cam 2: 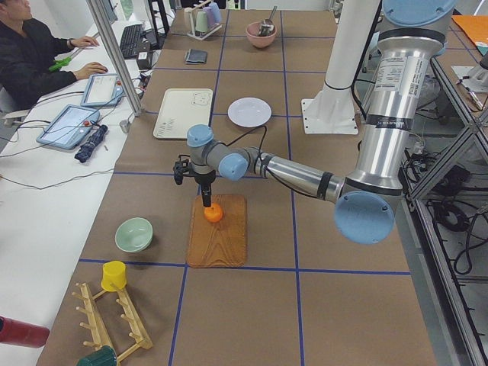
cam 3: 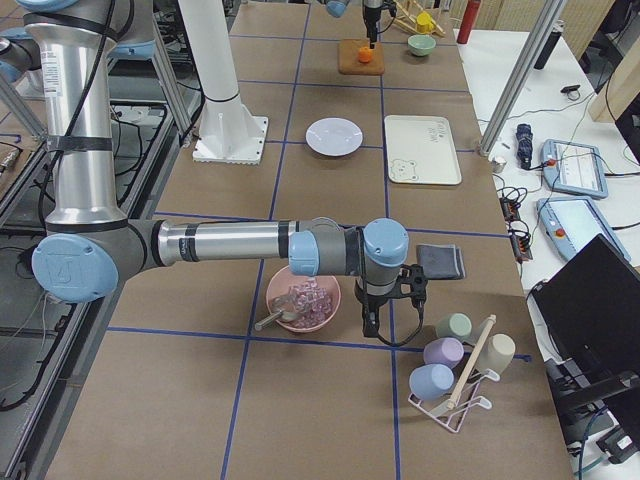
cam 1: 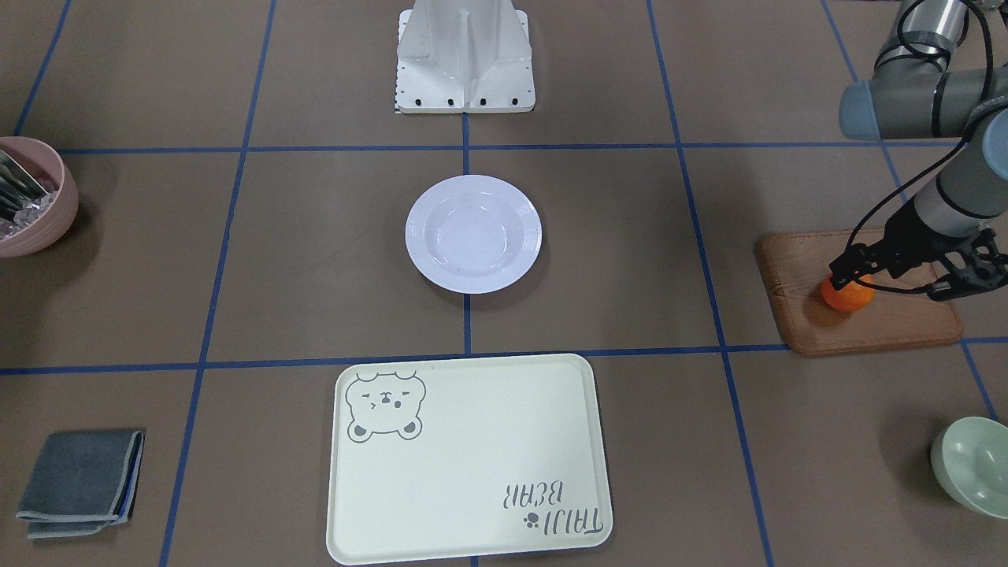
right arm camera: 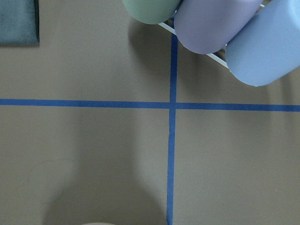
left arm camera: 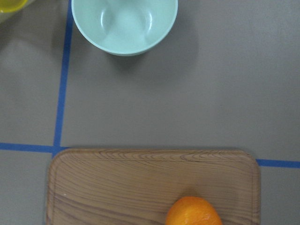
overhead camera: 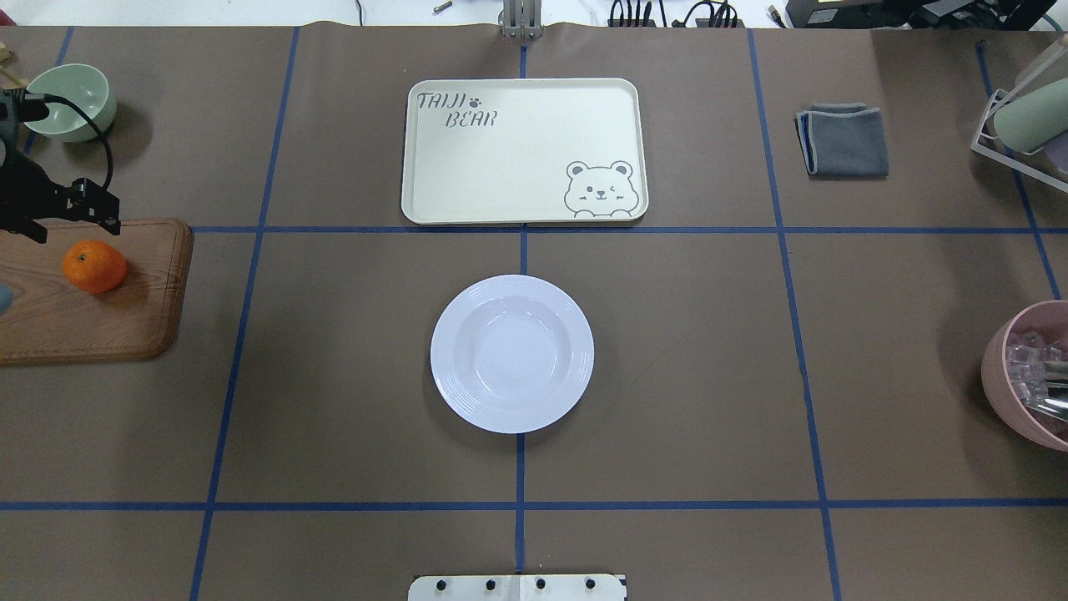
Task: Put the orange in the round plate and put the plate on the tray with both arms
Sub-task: 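Lower the left gripper over the orange and close on it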
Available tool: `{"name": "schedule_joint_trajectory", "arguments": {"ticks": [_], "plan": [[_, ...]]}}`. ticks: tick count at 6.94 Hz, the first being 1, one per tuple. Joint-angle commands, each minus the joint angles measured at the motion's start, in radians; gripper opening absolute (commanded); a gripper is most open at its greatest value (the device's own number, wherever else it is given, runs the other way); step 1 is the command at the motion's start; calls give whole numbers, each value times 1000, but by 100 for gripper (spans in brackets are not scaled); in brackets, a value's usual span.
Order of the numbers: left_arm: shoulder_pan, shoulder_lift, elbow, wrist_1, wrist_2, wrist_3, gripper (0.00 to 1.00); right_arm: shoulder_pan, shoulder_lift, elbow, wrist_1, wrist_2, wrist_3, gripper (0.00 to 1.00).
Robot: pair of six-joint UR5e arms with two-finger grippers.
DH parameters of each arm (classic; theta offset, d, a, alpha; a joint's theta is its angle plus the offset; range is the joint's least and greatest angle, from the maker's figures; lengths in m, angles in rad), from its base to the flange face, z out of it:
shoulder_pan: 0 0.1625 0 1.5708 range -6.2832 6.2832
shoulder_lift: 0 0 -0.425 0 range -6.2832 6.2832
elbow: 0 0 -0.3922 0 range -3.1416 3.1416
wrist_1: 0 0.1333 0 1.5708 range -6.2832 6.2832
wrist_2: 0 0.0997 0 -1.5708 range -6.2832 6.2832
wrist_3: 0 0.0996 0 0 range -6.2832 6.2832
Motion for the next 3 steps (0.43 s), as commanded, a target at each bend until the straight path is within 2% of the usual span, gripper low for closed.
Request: {"name": "schedule_joint_trajectory", "arguments": {"ticks": [1, 3], "plan": [[12, 1, 24, -1, 1, 19, 99, -6, 1, -3, -1, 1, 1, 100], [12, 3, 75, -50, -1, 25, 99, -6, 1, -3, -1, 3, 1, 100]]}}
